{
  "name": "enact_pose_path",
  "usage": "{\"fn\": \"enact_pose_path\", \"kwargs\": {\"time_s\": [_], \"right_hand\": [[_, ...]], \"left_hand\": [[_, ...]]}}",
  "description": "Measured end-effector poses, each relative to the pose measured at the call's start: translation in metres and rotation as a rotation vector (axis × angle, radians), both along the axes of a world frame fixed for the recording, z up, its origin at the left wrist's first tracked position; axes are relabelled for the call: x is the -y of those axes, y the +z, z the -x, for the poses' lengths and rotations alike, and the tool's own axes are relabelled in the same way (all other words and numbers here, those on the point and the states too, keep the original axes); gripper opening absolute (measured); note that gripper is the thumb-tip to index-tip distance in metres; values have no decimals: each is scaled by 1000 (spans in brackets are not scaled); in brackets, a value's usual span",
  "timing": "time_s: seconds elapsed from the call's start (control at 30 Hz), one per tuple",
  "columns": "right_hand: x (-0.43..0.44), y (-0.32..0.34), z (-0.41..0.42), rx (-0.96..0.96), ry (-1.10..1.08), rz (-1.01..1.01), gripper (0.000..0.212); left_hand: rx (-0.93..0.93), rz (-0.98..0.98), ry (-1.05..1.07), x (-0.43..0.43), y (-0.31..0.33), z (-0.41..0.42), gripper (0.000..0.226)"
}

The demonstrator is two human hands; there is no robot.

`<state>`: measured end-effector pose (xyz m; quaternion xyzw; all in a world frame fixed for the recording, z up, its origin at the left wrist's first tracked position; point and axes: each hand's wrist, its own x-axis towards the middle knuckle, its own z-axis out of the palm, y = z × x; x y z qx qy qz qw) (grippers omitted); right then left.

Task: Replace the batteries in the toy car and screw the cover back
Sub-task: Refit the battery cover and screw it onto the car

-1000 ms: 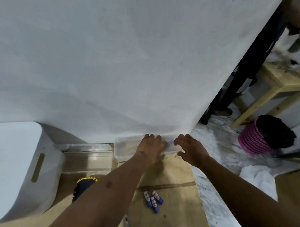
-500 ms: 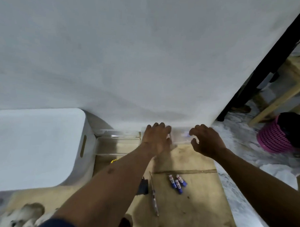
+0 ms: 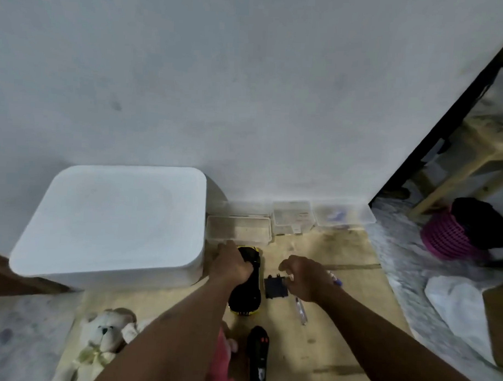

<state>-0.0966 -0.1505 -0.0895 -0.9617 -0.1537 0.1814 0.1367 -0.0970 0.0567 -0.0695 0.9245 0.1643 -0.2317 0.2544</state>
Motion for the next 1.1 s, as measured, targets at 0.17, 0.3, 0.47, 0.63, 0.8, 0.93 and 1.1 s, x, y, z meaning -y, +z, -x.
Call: {"fn": "enact_pose_path", "kwargs": {"time_s": [0.17, 0.3, 0.47, 0.63, 0.8, 0.93, 1.1], "right_hand": [[-17, -16, 5, -35, -98, 0, 43], [-16, -28, 3, -8, -80, 45, 42], [-11, -33, -1, -19, -67, 10, 39], [0, -20, -6, 73, -96, -73, 30], [42, -10, -11, 52, -283, 111, 20], [58, -12, -13, -16, -277, 178, 17], [55, -16, -18, -81, -374, 7, 18]], "left_hand": [[-192, 209, 145, -4, -21, 17, 40], [-193, 293, 156, -5, -32, 16, 30], [-220, 305, 170, -8, -33, 10, 29], [-330, 368, 233, -10, -24, 11, 14], [-360, 404, 242, -14, -26, 12, 33], [-344, 438, 285, -15, -29, 14, 31], [-340, 633, 347, -20, -21, 18, 33]]}}
